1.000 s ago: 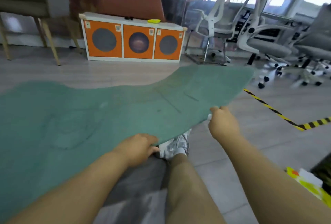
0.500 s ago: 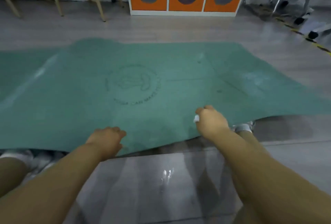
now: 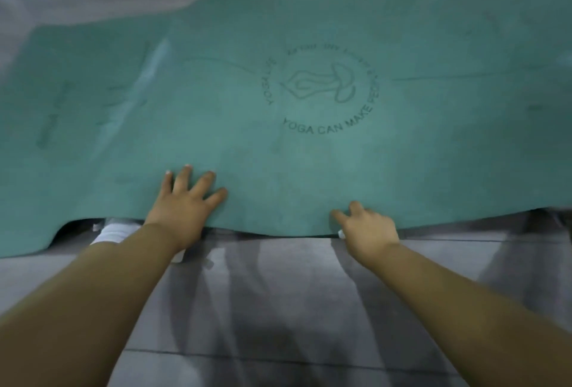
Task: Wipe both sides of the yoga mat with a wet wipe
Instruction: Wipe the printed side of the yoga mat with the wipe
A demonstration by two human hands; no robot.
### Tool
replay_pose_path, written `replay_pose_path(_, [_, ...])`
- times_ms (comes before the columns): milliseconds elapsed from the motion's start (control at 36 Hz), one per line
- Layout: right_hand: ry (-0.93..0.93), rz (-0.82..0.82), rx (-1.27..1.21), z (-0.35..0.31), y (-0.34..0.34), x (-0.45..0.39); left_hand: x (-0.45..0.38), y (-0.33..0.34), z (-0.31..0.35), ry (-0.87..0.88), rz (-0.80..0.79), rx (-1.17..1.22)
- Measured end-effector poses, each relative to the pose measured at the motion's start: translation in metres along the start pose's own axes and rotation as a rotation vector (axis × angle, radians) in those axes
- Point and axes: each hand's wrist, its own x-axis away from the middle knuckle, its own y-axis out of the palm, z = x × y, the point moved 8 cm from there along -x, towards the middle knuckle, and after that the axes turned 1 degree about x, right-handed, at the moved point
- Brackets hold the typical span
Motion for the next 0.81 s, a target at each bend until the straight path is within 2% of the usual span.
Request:
replay_pose_path(111, [0.004,0.028,0.04,0.003,-0.003,0.002,-0.006,0.019,-0.002,-0.002,-0.112,0.053])
replay_pose_path(250, [0.117,0.234,0.015,0.034,-0.061,0.002,-0.007,0.014,0.011,0.023,-0.16,0.167])
replay_pose_path(361, [0.136,0.508,-0.038,0.064,-0.135,0.017,-0.001,-0.012,0.032,0.05,-0.086,0.279])
replay_pose_path(500, [0.191,0.673,-0.014,0.116,-0.2,0.049,0.007,-0.071,0.084,0.128,0.056,0.359])
replay_pose_path(611, [0.223,0.814,-0.056,0.161,-0.222,0.086,0.012,-0.129,0.117,0.152,0.153,0.365])
replay_pose_path(722, [0.366,0.967,-0.167,0.222,-0.233,0.124,0.021,-0.183,0.171,0.239,0.199,0.42])
replay_pose_path(778, [0.437,0.968,-0.133,0.253,-0.238,0.138,0.019,-0.202,0.202,0.276,0.195,0.445])
replay_pose_path(806, [0.493,0.886,-0.107,0.272,-0.236,0.139,0.016,-0.209,0.215,0.286,0.191,0.464])
